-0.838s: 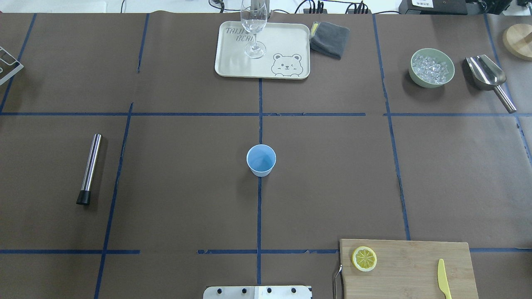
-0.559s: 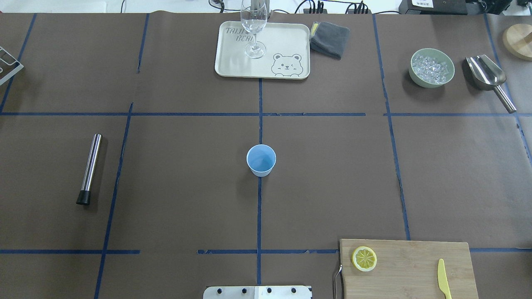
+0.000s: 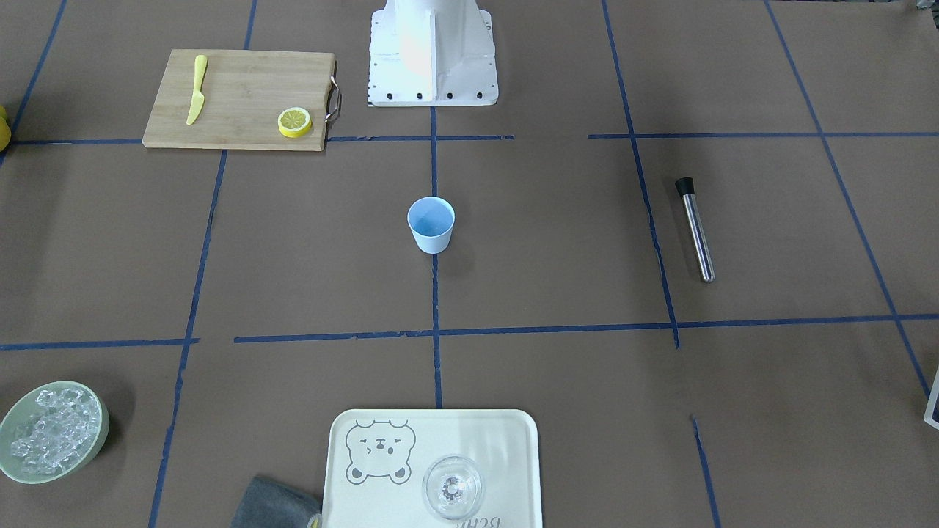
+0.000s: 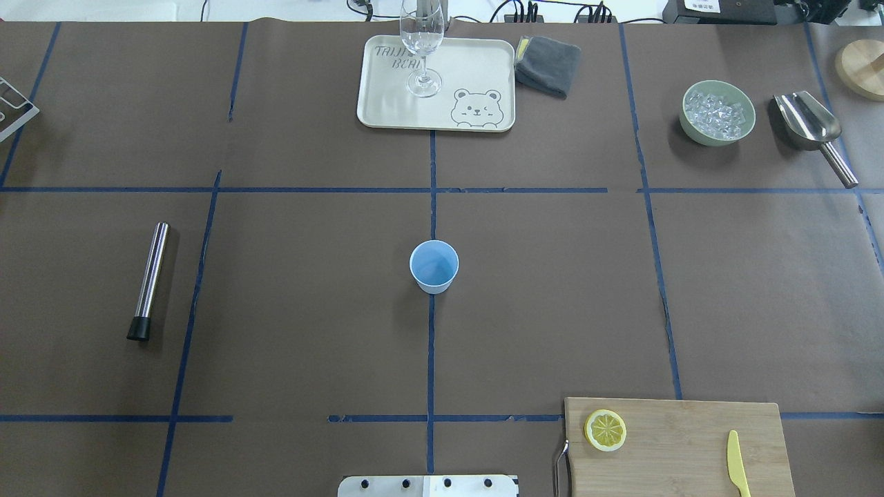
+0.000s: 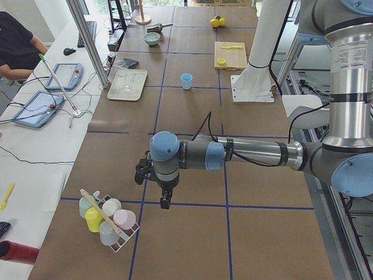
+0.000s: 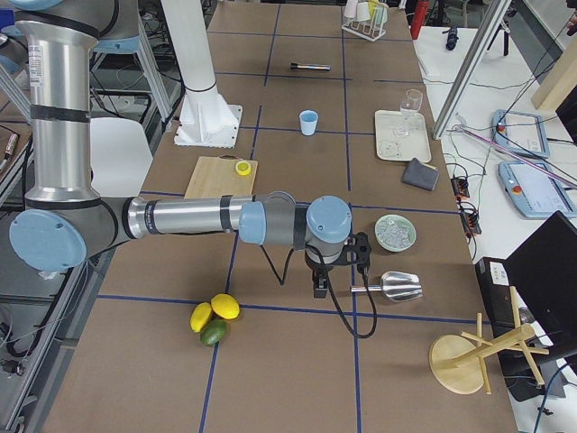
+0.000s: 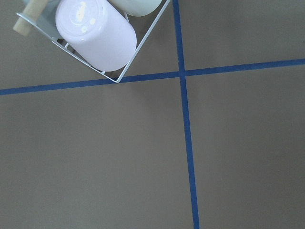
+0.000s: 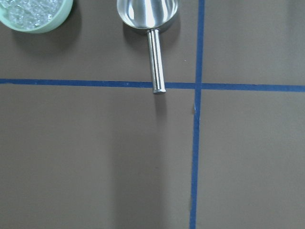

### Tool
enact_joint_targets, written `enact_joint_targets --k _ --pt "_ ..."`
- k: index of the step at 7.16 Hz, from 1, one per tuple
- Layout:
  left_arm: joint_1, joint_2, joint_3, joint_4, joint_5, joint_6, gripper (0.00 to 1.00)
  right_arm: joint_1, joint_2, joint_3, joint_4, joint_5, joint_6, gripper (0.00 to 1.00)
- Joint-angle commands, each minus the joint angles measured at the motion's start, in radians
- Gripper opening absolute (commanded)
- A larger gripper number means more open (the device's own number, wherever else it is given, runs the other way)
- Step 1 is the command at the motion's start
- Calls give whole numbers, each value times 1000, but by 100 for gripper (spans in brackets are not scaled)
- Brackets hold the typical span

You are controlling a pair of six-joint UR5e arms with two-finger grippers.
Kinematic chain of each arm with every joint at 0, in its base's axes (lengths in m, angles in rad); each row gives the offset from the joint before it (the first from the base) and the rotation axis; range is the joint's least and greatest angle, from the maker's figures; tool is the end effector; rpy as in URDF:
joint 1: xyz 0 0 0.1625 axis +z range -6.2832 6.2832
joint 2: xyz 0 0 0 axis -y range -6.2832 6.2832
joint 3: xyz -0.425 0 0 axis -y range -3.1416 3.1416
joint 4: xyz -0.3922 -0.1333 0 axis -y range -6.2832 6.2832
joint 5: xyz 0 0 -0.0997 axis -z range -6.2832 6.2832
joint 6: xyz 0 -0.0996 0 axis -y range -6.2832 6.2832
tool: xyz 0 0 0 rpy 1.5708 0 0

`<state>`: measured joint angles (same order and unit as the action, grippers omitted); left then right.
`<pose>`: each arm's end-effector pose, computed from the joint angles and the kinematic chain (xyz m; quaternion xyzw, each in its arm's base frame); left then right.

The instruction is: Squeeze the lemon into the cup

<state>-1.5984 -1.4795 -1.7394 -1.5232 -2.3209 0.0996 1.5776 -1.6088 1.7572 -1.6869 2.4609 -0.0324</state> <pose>-0.0779 -0.4521 0.6253 0.0371 0.3647 0.0389 0.9296 0.0591 -0.4730 0.5886 0.0230 -0.4301 -0.0185 0.9023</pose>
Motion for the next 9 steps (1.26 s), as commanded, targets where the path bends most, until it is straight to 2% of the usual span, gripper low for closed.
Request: enact_joint_targets --k 1,2,3,4,5,6,7,9 --pt "0 -1 -3 0 2 3 100 -37 47 47 -1 -8 26 100" --pt "0 -1 -6 0 0 3 100 -74 50 74 1 -10 48 100" --pt "2 -2 -23 -2 0 2 100 -123 50 134 6 -13 227 100" --pt "3 -7 -46 -8 2 -1 100 -199 46 227 51 -99 375 100" --pt "21 -13 -52 -24 0 -6 100 -276 27 296 67 -132 514 100" --pt "64 -39 -60 -34 0 -8 100 -328 27 335 97 -132 619 100" --pt "84 -68 -68 -34 0 -8 100 -382 26 344 192 -143 728 100" --pt "181 -102 -138 -37 14 -73 100 -566 24 387 256 -256 950 100"
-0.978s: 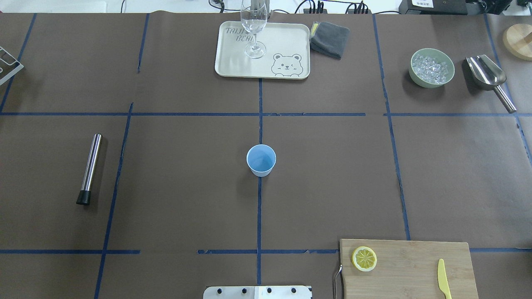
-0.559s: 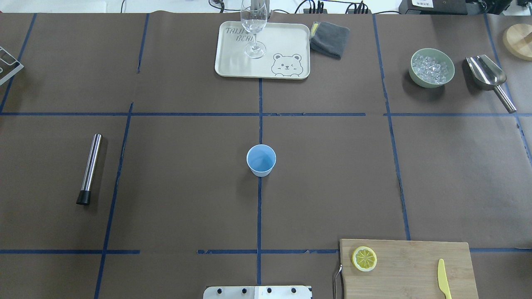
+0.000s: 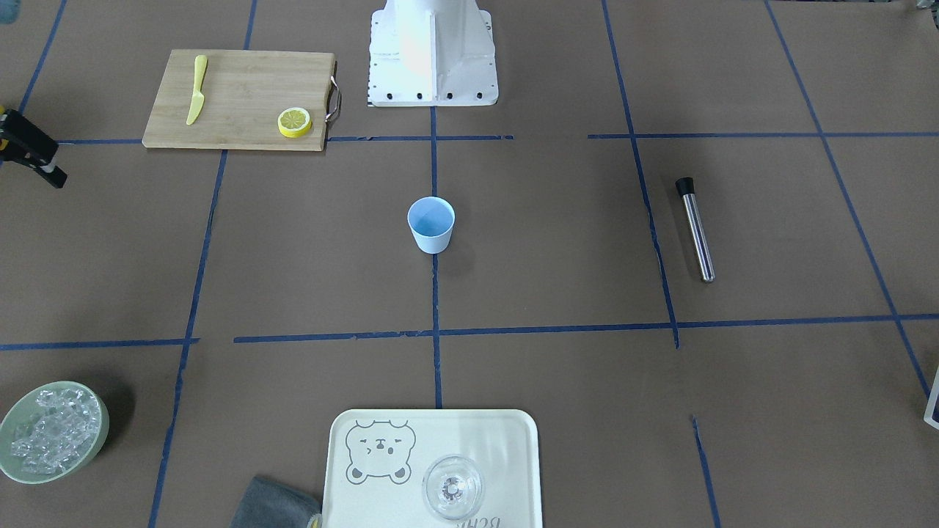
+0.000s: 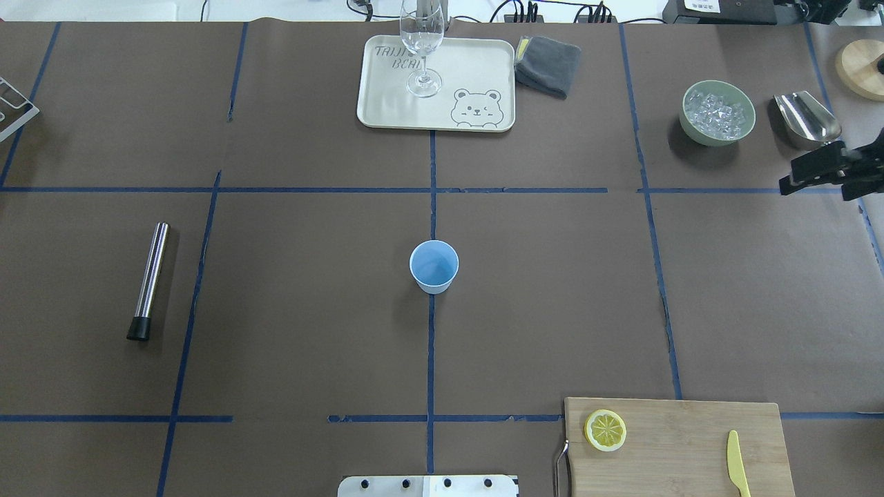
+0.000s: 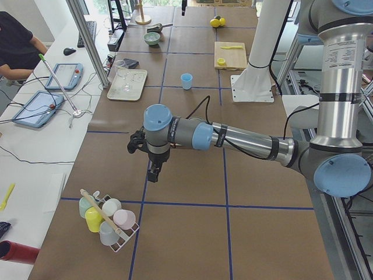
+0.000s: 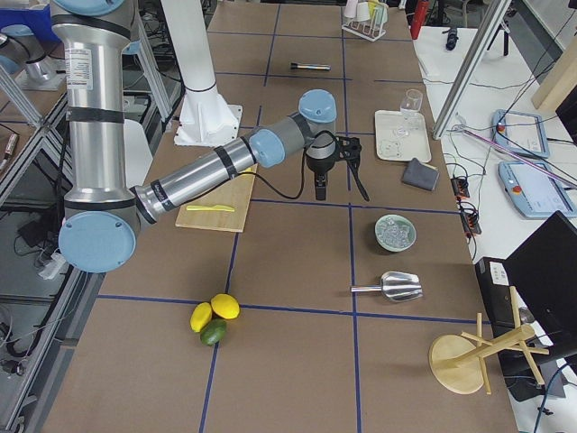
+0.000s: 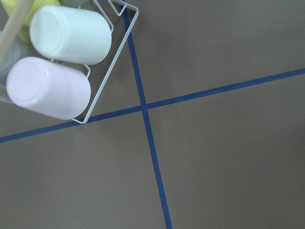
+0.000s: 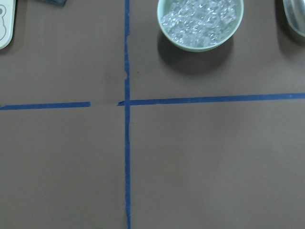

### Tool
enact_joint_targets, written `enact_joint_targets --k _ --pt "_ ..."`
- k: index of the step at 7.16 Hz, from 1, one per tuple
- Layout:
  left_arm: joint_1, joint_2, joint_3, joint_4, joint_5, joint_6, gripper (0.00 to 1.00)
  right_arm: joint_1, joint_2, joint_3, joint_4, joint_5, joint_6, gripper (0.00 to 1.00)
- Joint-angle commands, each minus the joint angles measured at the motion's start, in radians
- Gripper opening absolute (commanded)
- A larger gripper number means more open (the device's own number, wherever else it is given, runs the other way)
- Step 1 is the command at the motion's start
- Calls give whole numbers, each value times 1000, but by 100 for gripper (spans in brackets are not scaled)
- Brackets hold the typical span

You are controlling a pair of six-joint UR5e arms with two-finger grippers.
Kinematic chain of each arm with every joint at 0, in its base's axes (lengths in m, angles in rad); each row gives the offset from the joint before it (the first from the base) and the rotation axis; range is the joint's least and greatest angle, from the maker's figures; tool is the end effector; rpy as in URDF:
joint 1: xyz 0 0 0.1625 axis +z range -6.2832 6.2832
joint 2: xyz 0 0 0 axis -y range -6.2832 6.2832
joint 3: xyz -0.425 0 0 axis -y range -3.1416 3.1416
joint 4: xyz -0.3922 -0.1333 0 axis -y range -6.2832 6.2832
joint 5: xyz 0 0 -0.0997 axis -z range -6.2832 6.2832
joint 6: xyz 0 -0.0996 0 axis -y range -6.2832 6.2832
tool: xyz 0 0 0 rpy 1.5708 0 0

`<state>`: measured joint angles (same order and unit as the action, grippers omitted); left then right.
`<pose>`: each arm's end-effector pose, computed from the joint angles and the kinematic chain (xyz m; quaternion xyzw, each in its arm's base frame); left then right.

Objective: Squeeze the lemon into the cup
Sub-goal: 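Move the right gripper over the lemon slice on the wooden cutting board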

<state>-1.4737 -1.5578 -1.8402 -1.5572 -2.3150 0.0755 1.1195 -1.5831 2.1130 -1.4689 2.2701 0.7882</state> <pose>-0.0182 -0.4923 0.5351 0.1089 0.3621 0.1236 0.9175 -0.1378 -0.4429 0.3919 0.0485 -0.4346 0.0448 0.8982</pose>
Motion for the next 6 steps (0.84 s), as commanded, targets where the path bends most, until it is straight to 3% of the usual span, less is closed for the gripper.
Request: enact_joint_targets --k 1,3,4,6 --pt "103 -59 -62 -1 11 -137 100 -191 0 71 39 -76 219 100" --pt "148 -67 -88 -30 9 -184 100 -413 5 116 88 -227 433 100" --pt "151 -65 -80 -111 11 -244 100 -554 5 146 116 -357 573 100" --pt "176 -67 -82 -126 9 -278 100 -749 -18 179 121 -539 708 100"
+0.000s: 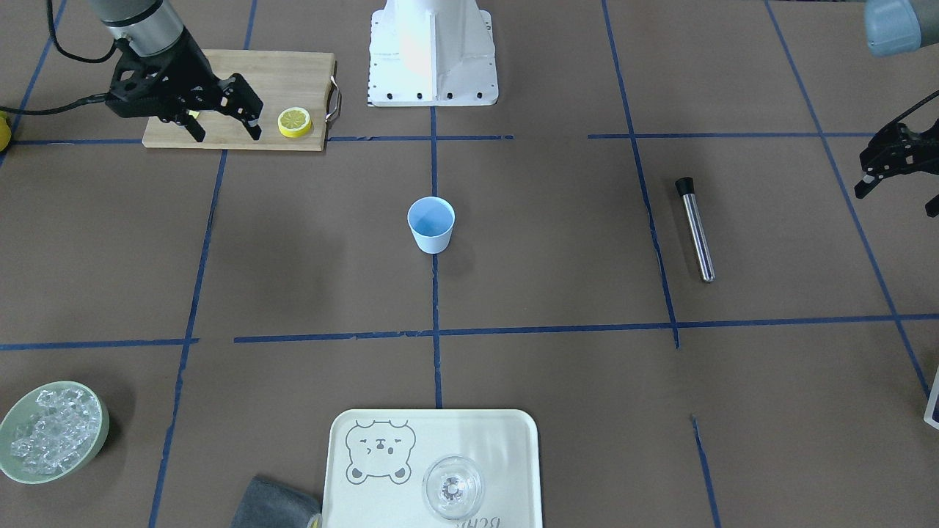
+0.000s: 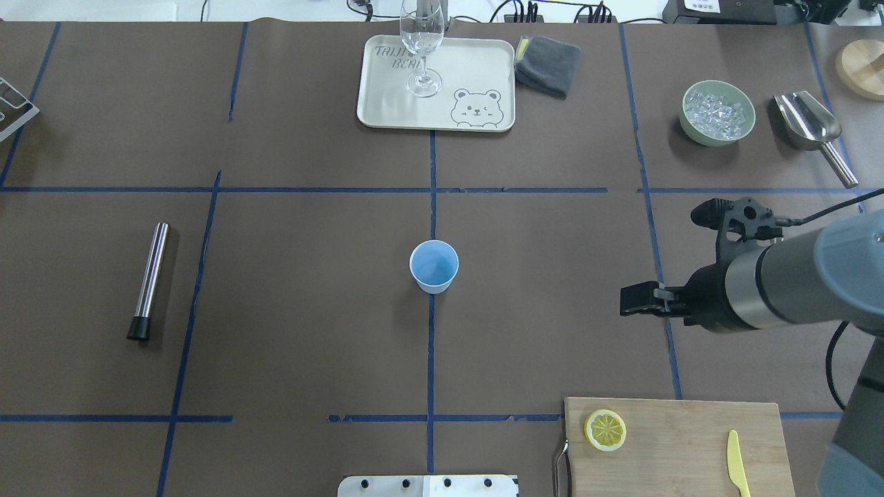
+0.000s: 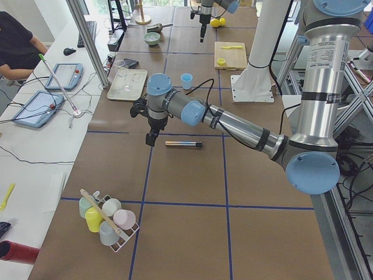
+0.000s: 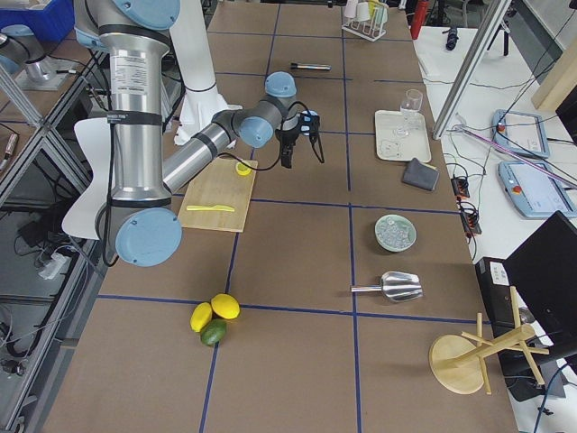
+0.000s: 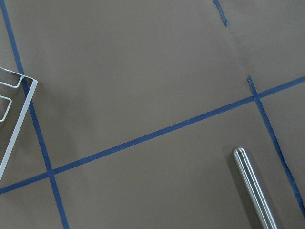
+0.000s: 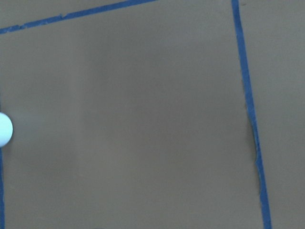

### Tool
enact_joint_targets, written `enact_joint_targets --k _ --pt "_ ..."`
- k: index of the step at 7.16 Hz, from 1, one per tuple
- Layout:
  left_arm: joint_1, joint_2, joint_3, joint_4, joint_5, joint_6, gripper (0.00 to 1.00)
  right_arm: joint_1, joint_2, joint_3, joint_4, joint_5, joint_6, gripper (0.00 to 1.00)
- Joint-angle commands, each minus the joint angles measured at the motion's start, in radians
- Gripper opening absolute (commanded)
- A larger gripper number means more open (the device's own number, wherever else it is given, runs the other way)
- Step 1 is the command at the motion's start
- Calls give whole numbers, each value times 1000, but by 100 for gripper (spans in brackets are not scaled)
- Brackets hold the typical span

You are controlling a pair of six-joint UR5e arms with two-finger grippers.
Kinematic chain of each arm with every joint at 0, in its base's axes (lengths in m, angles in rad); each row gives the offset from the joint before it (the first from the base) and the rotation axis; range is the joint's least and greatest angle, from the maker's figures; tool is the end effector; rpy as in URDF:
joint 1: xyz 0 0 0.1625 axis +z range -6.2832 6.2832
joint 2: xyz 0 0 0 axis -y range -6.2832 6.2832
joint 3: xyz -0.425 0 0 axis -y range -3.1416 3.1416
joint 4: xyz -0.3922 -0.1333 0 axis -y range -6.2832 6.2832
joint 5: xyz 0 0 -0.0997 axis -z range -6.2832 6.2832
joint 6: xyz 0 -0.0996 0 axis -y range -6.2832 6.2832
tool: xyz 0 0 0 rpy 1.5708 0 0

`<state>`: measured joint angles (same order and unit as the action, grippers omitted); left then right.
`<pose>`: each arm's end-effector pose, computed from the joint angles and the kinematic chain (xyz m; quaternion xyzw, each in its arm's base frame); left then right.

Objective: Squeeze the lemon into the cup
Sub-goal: 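Move the right gripper over the lemon slice on the wooden cutting board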

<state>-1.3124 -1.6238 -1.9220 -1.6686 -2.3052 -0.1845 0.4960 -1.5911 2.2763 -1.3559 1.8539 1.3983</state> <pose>0.0650 -0.5063 0.4495 0.1498 0.3902 0.1225 0.9002 -0.3297 -0.2983 0.3206 0.0213 -0.4485 0.0830 0.8897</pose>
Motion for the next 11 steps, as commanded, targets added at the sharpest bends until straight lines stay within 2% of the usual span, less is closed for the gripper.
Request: enact_joint_targets --k 1,2,5,11 --pt "18 2 1 -37 0 -18 100 -240 -10 12 38 -251 198 100" --pt "19 5 3 -69 0 -27 100 -337 -30 3 41 -359 217 100" --pt "21 4 3 -74 0 -40 100 -462 -24 -89 44 -445 298 100" --pt "25 1 0 -74 0 -41 100 -464 -12 -118 43 -433 292 100"
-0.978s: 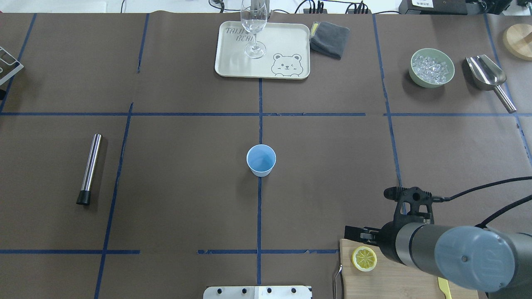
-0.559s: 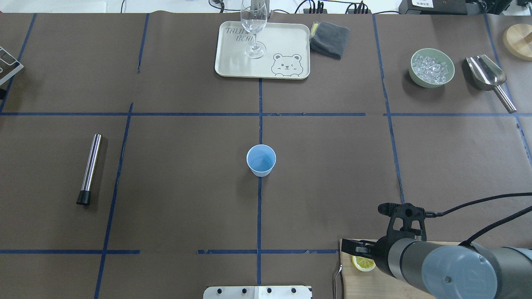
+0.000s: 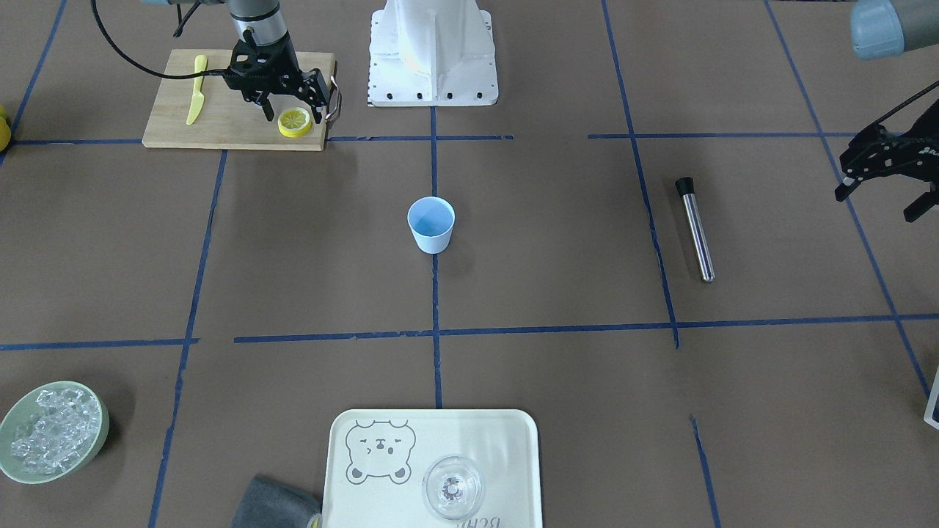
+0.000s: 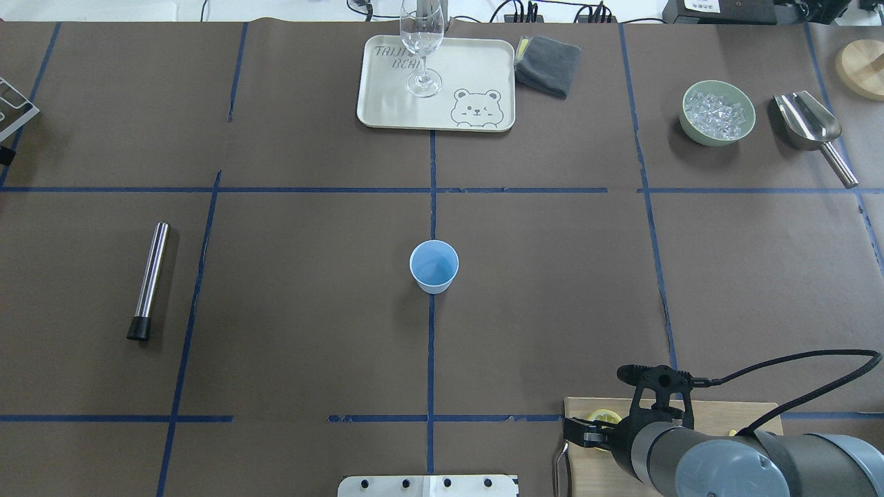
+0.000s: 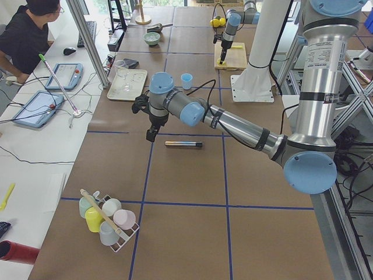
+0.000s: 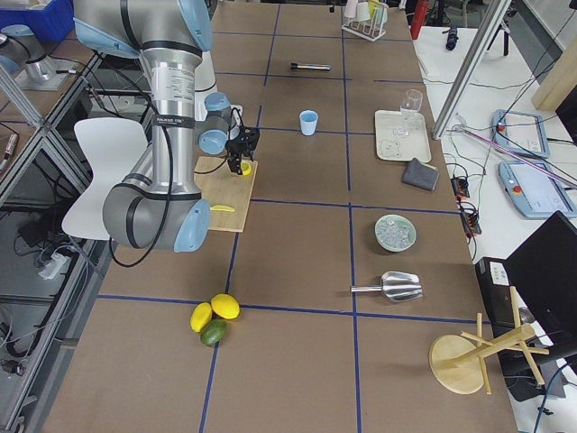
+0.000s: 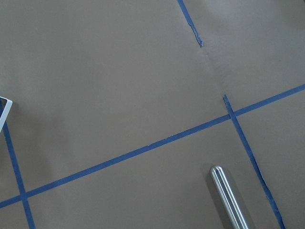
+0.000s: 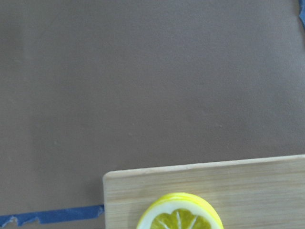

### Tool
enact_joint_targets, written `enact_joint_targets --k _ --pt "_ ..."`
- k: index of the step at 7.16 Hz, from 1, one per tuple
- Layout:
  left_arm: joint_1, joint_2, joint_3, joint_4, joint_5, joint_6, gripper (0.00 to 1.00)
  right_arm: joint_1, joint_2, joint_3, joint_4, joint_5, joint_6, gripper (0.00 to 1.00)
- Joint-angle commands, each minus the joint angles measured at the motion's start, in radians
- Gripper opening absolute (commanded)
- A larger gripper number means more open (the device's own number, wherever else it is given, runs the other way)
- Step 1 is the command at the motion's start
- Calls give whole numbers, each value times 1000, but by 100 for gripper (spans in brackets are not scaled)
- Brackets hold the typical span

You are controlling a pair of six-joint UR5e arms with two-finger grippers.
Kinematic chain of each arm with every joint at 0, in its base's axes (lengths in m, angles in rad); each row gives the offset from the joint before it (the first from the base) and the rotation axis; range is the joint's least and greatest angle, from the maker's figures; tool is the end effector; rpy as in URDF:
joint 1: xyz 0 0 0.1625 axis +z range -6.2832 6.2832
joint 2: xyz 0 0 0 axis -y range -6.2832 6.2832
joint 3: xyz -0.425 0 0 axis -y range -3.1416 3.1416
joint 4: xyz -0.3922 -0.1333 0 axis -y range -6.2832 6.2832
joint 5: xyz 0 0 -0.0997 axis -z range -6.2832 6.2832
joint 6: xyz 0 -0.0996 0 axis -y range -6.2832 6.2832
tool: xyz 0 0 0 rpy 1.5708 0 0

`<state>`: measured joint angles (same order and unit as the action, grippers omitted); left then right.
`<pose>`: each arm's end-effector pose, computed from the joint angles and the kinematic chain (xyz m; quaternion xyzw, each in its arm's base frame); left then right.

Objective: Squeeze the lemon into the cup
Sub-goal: 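Lower the right gripper and pinch the lemon slice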

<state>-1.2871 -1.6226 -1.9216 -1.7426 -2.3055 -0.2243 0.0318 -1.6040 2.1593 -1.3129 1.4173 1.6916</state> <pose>0.0780 -0.5051 0.4411 0.1693 0.3998 0.1283 0.8916 -0.4542 -0.1631 0.3757 0.0528 -0.3971 0.1000 0.9108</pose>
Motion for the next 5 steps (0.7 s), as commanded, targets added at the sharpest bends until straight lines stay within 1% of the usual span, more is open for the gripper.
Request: enact_joint_targets --k 1,4,5 --pt "0 0 1 0 0 0 100 0 -1 -7 -2 3 -1 100" --pt "0 0 3 0 0 0 100 -1 1 -15 -2 3 -1 100" --pt "0 0 3 0 0 0 100 -1 3 -13 -2 5 -1 98"
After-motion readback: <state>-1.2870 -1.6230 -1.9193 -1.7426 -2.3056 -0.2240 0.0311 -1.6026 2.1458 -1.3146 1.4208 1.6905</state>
